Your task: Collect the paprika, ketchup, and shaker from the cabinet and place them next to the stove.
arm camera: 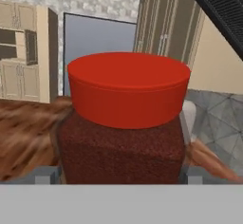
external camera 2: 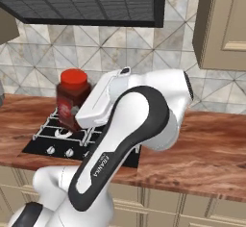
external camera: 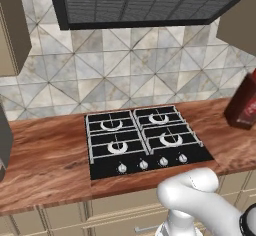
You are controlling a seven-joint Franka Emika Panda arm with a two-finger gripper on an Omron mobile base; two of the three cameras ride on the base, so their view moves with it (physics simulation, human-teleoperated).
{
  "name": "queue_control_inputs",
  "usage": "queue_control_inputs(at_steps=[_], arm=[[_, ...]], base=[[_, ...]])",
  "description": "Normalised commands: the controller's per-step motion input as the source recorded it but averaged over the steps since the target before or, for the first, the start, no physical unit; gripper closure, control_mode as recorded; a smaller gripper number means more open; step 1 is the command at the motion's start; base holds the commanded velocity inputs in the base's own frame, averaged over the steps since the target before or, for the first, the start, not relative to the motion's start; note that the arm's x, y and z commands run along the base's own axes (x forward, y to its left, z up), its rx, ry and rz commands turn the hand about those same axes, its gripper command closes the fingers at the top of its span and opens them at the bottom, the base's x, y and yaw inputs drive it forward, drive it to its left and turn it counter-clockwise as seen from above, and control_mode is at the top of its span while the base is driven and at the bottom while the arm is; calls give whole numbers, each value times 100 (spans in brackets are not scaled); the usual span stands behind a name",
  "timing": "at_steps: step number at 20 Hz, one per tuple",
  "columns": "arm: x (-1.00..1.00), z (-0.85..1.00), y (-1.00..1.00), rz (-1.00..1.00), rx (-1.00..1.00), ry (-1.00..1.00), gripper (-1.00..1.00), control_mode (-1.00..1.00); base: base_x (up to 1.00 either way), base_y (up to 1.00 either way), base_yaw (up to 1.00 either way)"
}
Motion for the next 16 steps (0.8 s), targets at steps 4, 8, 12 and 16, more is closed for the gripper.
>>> queue_control_inputs(at_steps=[4, 8, 12, 16], arm=[[2, -56, -24, -21, 0, 16, 100, -100], [7, -60, -20, -23, 0, 18, 100, -100], [33, -56, -35, -21, -3, 16, 100, -100], [74, -33, -46, -8, 0, 15, 100, -100]], base=[[0, 0, 0], [0, 0, 0], [0, 0, 0], [0, 0, 0]])
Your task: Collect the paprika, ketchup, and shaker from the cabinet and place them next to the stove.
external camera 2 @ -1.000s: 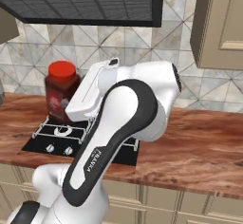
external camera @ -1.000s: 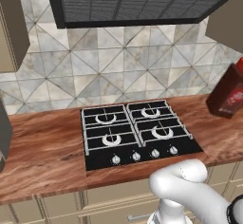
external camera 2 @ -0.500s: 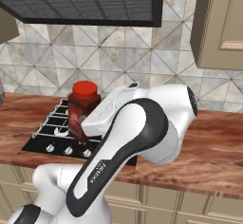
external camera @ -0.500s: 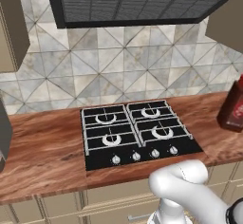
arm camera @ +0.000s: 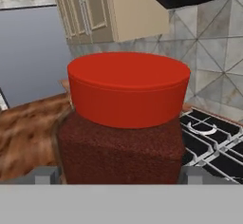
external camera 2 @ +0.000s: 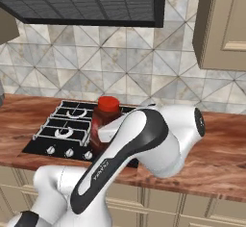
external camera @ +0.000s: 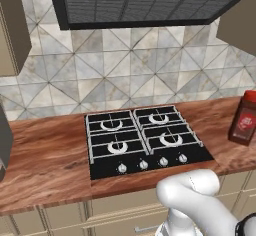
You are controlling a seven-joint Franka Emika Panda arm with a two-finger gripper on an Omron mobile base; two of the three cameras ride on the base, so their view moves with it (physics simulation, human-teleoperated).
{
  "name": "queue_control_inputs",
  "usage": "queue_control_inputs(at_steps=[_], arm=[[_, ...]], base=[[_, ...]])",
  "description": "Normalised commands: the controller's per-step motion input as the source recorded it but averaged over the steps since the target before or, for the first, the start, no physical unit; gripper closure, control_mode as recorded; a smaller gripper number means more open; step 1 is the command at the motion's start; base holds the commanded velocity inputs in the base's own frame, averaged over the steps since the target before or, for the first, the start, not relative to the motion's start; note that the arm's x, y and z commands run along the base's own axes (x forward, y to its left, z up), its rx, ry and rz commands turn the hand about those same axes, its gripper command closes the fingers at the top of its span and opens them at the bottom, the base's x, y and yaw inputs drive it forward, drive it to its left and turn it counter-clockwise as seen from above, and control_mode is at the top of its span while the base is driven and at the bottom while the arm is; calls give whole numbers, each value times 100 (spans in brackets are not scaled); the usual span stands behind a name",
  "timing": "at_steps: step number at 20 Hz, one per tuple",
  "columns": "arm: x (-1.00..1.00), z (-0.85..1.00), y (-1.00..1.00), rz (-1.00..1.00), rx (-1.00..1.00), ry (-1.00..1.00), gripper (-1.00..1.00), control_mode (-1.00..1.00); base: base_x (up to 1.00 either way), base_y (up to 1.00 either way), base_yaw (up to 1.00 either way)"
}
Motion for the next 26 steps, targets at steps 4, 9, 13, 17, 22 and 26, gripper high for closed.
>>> queue_control_inputs(at_steps=[4, 9, 13, 17, 22, 26], arm=[[87, -29, -55, 0, 0, 10, 100, -100], [72, -39, -55, 0, 0, 3, 100, -100], [47, -46, -43, 0, 0, -10, 100, -100], [48, -44, -28, 0, 0, -14, 100, -100], [58, -23, -11, 0, 0, -4, 100, -100], [59, -21, -8, 0, -2, 0, 100, -100]], base=[[0, 0, 0], [0, 0, 0], [0, 0, 0], [0, 0, 0], [0, 0, 0], [0, 0, 0]])
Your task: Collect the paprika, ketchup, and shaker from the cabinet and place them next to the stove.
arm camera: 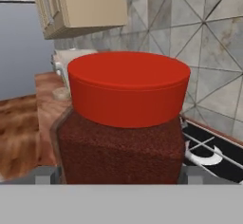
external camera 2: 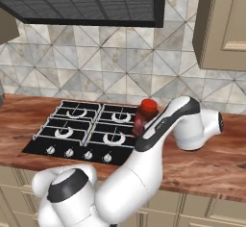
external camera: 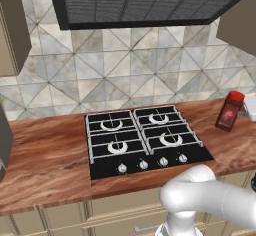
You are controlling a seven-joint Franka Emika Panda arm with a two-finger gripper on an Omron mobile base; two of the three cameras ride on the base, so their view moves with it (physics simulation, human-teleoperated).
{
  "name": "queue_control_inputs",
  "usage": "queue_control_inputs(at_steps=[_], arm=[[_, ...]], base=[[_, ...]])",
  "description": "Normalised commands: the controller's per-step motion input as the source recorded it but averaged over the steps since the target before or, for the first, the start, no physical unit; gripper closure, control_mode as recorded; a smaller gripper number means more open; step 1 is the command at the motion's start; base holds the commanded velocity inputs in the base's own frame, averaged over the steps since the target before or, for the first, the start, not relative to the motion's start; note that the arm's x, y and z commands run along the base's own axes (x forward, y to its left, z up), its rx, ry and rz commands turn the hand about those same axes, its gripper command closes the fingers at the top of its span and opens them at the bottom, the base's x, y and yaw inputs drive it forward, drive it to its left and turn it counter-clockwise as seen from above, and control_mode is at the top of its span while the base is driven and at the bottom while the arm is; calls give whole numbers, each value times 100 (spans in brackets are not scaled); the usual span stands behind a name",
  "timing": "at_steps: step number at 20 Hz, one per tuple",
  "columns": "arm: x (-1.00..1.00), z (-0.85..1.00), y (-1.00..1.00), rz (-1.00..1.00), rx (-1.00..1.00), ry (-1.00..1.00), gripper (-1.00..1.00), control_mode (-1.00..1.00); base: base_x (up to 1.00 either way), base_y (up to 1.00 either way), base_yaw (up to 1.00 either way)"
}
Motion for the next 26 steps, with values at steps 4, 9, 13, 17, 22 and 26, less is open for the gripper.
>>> queue_control_inputs(at_steps=[4, 9, 13, 17, 22, 26], arm=[[46, -21, -6, 0, -8, 0, 100, -100], [27, -12, -14, 0, -8, 0, 100, -100], [25, -3, -7, -2, -11, -1, 100, -100], [32, -17, -1, 0, -8, 0, 100, -100], [39, -22, 0, 0, -1, 0, 100, -100], [42, -20, 0, 0, 0, 0, 100, -100]], base=[[0, 0, 0], [0, 0, 0], [0, 0, 0], [0, 0, 0], [0, 0, 0], [0, 0, 0]])
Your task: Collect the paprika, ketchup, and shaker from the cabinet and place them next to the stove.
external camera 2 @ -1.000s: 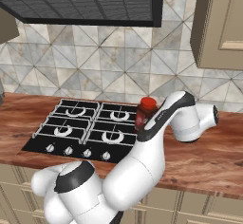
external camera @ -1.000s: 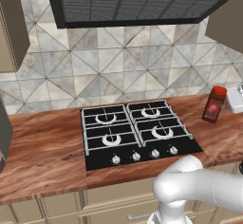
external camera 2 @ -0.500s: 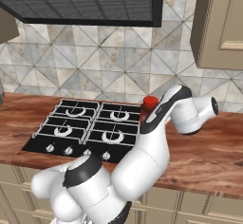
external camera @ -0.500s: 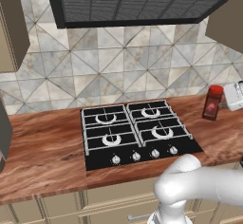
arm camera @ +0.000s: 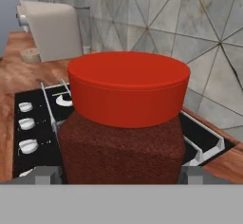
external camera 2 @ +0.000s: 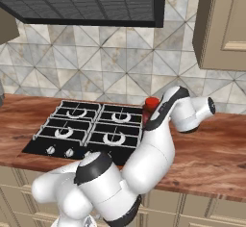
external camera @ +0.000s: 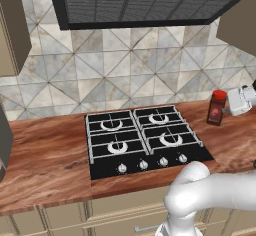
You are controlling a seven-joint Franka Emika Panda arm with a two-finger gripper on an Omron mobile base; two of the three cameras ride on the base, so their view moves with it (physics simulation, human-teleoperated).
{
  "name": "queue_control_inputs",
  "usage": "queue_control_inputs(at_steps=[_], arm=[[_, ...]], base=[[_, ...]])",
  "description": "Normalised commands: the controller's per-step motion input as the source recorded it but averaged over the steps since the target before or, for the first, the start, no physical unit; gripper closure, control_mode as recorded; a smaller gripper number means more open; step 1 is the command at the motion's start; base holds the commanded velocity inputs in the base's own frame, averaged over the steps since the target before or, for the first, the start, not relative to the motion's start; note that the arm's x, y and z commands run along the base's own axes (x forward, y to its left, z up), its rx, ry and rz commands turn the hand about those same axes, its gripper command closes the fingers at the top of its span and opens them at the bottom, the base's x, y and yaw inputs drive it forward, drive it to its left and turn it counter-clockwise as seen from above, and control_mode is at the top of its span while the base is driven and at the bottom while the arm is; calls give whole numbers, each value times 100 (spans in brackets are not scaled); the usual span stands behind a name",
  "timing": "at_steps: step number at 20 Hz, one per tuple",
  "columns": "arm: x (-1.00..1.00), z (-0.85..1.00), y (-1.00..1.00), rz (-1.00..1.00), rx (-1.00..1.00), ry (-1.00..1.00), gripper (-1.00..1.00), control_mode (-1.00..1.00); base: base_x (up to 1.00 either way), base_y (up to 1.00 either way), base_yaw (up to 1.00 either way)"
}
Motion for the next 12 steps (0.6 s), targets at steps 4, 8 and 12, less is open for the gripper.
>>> queue_control_inputs(at_steps=[4, 8, 12], arm=[[42, -20, -3, 0, 0, 0, 100, -100], [36, -25, -6, 0, 0, 0, 100, -100], [23, -25, -7, 0, 0, 0, 100, -100]], base=[[0, 0, 0], [0, 0, 0], [0, 0, 0]])
